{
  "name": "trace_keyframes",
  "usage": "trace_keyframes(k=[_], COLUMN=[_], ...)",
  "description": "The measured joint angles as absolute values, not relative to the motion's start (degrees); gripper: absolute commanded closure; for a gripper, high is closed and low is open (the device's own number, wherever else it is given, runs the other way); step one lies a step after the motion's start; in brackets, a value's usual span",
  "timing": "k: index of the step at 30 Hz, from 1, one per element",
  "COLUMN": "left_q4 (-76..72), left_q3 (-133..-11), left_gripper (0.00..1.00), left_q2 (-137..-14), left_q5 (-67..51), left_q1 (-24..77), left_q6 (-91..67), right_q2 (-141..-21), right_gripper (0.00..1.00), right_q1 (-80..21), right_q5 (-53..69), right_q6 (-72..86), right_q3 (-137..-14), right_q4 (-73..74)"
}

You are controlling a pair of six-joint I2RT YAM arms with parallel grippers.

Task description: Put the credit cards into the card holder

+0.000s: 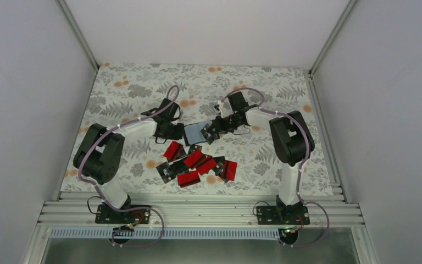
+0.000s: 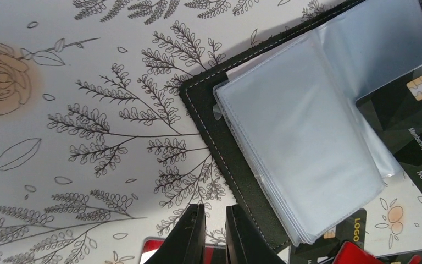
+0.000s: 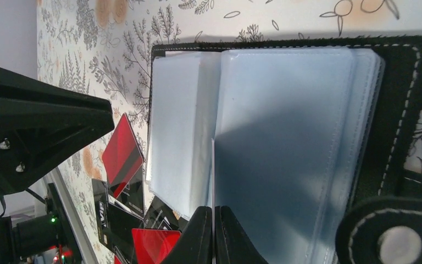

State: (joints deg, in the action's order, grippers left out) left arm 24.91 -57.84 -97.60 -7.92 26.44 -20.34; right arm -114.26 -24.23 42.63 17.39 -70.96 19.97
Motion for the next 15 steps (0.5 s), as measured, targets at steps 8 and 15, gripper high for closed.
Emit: trace_keyframes(k=[8, 15], left_q4=[22.35, 21.19], left_q3=[-57.82, -57.80], left_gripper=[0.90, 0.90], left_q2=[-101.14, -102.74], left_q5=[-9.08, -9.63], left_q1=[26.35, 26.35], left_q6=[-20.14, -20.01], right_q2=[-116.18, -116.97], right_gripper=[0.96, 0.96], right_q1=[-24.23, -24.23], right_q5=[44.40, 45.39], right_q6=[16.05, 15.35], right_q3=[-71.94, -73.23], right_q4=[19.99, 20.01])
